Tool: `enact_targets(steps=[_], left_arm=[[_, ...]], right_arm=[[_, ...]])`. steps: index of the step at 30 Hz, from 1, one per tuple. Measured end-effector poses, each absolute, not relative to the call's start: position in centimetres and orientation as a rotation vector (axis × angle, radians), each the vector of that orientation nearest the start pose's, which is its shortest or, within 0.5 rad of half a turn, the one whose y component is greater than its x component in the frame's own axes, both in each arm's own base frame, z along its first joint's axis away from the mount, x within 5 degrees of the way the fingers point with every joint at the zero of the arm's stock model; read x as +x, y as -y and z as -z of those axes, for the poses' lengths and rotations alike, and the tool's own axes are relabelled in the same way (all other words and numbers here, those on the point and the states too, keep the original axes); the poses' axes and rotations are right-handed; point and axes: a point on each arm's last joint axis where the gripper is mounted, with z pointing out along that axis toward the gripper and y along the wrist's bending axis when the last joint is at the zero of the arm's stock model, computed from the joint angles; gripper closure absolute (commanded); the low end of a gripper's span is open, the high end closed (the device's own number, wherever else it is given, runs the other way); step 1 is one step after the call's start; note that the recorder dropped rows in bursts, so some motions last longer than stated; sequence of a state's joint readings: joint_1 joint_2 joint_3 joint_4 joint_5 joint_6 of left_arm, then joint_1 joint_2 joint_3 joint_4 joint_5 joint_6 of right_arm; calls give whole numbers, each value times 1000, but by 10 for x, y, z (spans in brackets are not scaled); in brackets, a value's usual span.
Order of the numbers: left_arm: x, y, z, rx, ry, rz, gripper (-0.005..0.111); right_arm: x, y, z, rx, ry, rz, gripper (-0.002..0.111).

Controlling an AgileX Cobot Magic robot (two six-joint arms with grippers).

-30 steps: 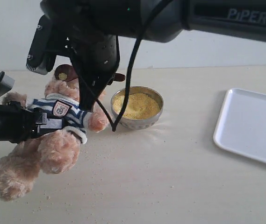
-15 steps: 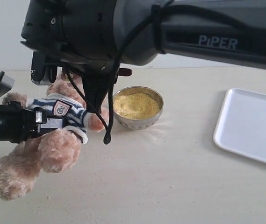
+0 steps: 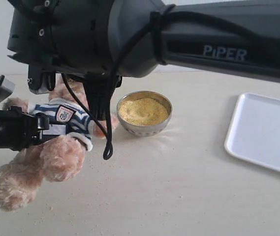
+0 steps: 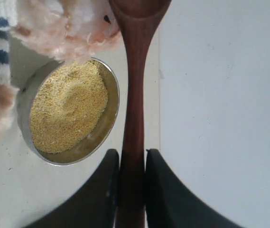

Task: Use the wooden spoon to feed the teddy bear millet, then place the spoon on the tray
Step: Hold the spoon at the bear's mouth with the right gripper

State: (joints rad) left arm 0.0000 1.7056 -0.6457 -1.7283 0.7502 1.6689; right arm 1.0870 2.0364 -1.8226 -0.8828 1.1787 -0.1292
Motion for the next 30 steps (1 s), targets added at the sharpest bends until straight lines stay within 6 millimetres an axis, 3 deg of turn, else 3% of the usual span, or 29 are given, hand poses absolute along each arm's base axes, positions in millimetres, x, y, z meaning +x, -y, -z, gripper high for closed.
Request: enact_targets(steps=[16,24,30], left_arm=[[281,62,-154,214,-2299,941,102],[281,62,-154,214,-2299,941,102],[281,62,-154,214,-2299,941,102]], right_arm=[[253,-363,-293,-1610,-1746,897,108],[247,-360,-269,-1622,-1708,1009,108],[248,-359,-269,-1515,-1708,1026,108]])
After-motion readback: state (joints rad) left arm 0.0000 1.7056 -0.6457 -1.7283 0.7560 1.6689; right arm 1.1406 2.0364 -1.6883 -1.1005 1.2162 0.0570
